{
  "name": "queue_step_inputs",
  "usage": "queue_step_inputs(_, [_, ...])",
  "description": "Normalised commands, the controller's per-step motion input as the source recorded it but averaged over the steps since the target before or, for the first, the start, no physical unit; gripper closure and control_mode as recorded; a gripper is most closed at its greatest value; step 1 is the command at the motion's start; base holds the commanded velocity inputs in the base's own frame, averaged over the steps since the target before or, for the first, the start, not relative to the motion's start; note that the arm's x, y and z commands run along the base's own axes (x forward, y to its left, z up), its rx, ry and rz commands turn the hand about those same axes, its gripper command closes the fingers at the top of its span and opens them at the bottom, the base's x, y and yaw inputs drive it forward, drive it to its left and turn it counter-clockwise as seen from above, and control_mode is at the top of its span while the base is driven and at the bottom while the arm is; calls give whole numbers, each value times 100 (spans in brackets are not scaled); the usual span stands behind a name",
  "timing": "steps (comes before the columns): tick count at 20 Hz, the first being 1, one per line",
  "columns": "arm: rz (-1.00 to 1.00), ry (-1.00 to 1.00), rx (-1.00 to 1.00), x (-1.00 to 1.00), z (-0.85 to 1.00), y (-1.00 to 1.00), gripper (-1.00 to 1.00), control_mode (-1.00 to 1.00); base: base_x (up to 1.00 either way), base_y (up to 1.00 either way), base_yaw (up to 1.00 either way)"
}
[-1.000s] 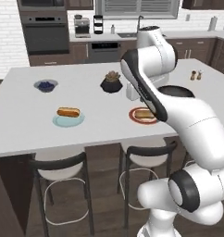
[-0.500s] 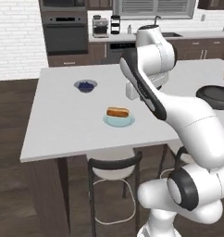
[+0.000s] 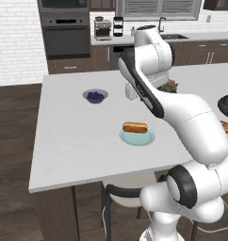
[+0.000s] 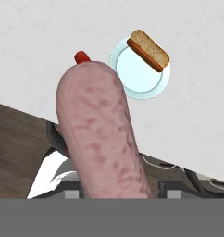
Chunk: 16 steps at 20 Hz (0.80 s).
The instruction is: Place one bun and one sausage from the bowl on each plate.
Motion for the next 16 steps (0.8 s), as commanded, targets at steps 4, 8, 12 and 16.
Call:
queue_step_inputs(4, [-11,0,-11,64,-68,0,100,-100,0,0,0])
queue_step_inputs(8, [-6,0,-10,59,-100,-6,100,-100,0,0,0])
queue_step_inputs(12, [0,0,0,30,-96,-30,100,-100,0,0,0])
queue_step_inputs(16, [0,-2,1,18,-83,-55,100,-100,0,0,0])
